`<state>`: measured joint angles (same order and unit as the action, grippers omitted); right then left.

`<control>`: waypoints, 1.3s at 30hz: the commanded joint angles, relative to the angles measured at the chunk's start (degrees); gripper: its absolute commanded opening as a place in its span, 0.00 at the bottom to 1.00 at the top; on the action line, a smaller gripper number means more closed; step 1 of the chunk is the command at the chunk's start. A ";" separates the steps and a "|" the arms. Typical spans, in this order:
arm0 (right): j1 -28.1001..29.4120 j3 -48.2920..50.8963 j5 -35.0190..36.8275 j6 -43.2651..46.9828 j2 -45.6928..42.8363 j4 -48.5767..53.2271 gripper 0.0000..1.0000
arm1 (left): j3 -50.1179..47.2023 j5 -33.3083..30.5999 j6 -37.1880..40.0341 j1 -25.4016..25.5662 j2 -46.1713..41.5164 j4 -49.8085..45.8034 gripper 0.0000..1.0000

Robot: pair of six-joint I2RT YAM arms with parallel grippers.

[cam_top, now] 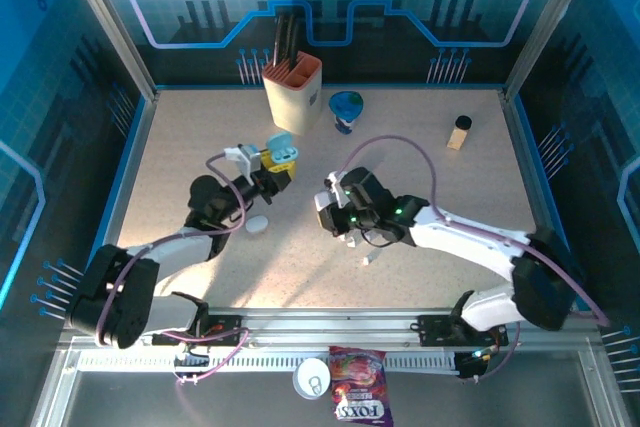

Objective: Insert wireless bluetooth earbuds into charging case

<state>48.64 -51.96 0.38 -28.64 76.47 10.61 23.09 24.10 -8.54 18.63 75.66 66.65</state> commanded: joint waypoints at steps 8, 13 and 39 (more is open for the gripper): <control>-1.60 -9.61 5.58 3.48 -7.62 3.63 0.16 | -1.14 -18.19 10.22 11.61 7.48 11.36 0.32; -2.49 -11.07 4.43 2.14 -6.36 2.14 0.16 | -0.25 -20.22 11.61 16.16 10.76 13.45 0.32; -5.67 -7.73 2.13 -2.08 -3.59 -2.34 0.16 | 4.44 -24.97 11.86 23.67 15.22 13.64 0.31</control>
<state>43.42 -60.31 3.79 -29.98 71.88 10.33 26.00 -0.25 3.31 41.87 90.24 77.60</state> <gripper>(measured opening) 0.162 0.362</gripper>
